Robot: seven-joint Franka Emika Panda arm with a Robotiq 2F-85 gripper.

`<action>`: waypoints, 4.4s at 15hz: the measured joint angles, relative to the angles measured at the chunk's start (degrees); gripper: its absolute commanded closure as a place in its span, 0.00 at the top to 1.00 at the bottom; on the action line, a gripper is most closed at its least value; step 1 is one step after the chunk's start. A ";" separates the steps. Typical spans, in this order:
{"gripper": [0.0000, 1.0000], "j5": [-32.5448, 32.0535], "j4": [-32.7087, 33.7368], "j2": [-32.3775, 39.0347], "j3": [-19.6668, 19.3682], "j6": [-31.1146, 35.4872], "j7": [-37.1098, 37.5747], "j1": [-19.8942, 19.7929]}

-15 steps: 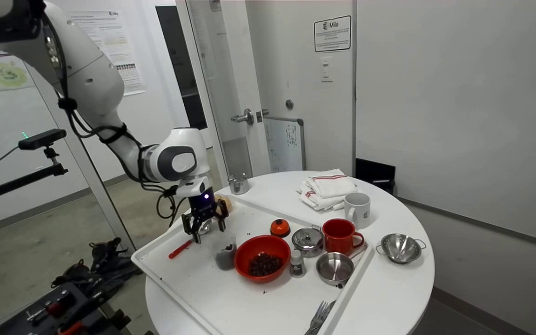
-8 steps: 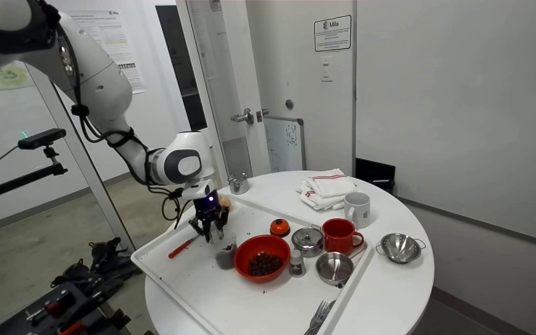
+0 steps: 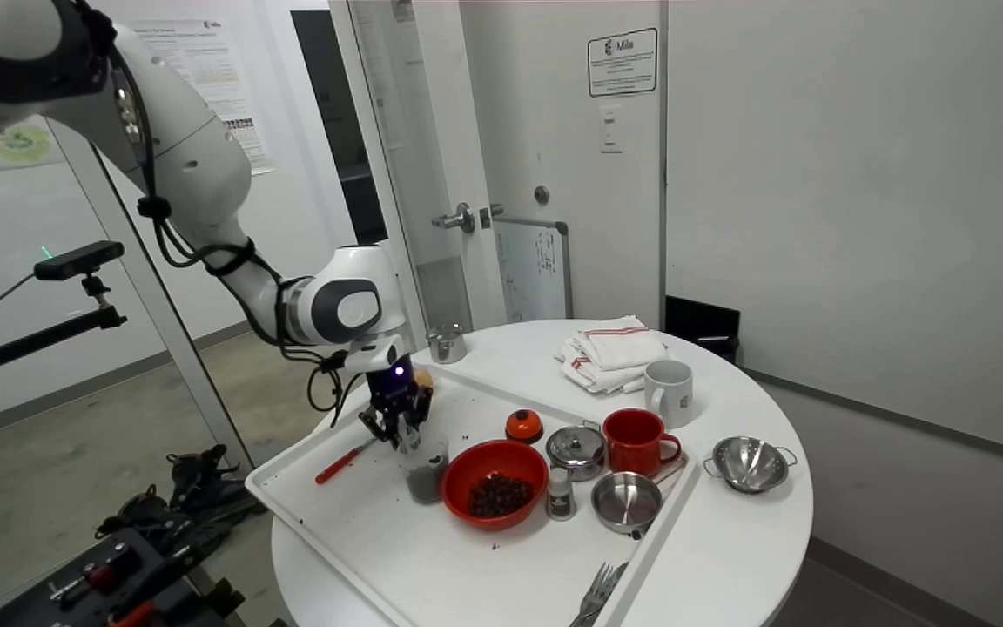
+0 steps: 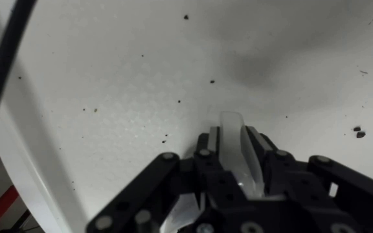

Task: Pour the contents in the clear jug into the red bowl three times

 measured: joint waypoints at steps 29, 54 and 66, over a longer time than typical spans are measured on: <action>0.10 56.20 -3.10 -12.59 13.64 -8.00 -63.77 -29.60; 0.09 76.33 -3.81 -12.32 -2.08 -43.43 -87.66 -33.67; 0.09 79.15 -4.25 -9.03 -4.63 -55.92 -96.19 -36.36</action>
